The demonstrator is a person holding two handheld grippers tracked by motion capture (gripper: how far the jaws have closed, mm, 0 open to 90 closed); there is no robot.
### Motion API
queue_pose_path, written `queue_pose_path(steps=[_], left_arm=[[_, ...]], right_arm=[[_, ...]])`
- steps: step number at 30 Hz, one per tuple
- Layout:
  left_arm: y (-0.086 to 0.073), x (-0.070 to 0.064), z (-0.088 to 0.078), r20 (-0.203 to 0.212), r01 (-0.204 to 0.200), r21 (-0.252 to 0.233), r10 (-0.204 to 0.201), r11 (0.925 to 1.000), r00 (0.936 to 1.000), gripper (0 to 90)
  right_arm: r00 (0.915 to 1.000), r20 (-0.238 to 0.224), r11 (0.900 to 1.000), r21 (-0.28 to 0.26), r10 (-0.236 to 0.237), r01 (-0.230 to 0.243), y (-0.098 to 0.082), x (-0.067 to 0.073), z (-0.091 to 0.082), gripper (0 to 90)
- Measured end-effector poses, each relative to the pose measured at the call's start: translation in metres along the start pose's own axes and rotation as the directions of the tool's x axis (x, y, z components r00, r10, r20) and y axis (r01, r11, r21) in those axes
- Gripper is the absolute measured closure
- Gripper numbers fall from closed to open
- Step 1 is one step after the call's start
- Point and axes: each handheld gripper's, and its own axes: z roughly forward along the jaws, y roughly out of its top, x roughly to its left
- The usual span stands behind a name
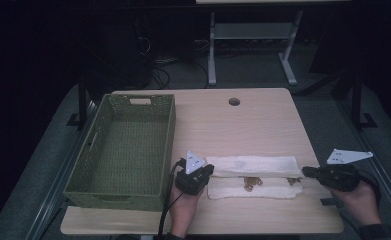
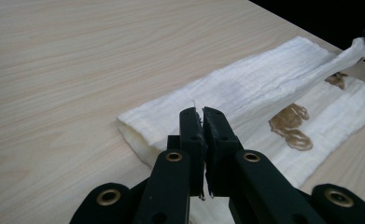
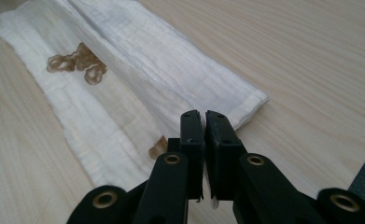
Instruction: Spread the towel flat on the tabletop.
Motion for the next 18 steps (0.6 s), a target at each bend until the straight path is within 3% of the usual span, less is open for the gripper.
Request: queue_pose_path(steps=[6,12,18], left_arm=[[-0.010,0.000,0.000,0.009,0.011,0.030,-0.012,0.9995,0.9999,86.7],[-0.017,-0.004,-0.004,0.026,-0.005,0.058,0.004,0.9983,0.9996,86.7],[-0.026,-0.007,-0.004,0.048,0.009,0.080,-0.012,0.9968,0.9988,86.0]], right_arm=[[0.9997,-0.026,1.000,0.027,0.001,0.000,-0.009,0.008,0.000,85.2],[0.9994,-0.035,0.999,0.038,-0.006,0.007,-0.015,0.014,-0.004,85.2],[0.9989,-0.047,0.998,0.069,0.003,0.000,-0.021,0.016,-0.002,84.5]])
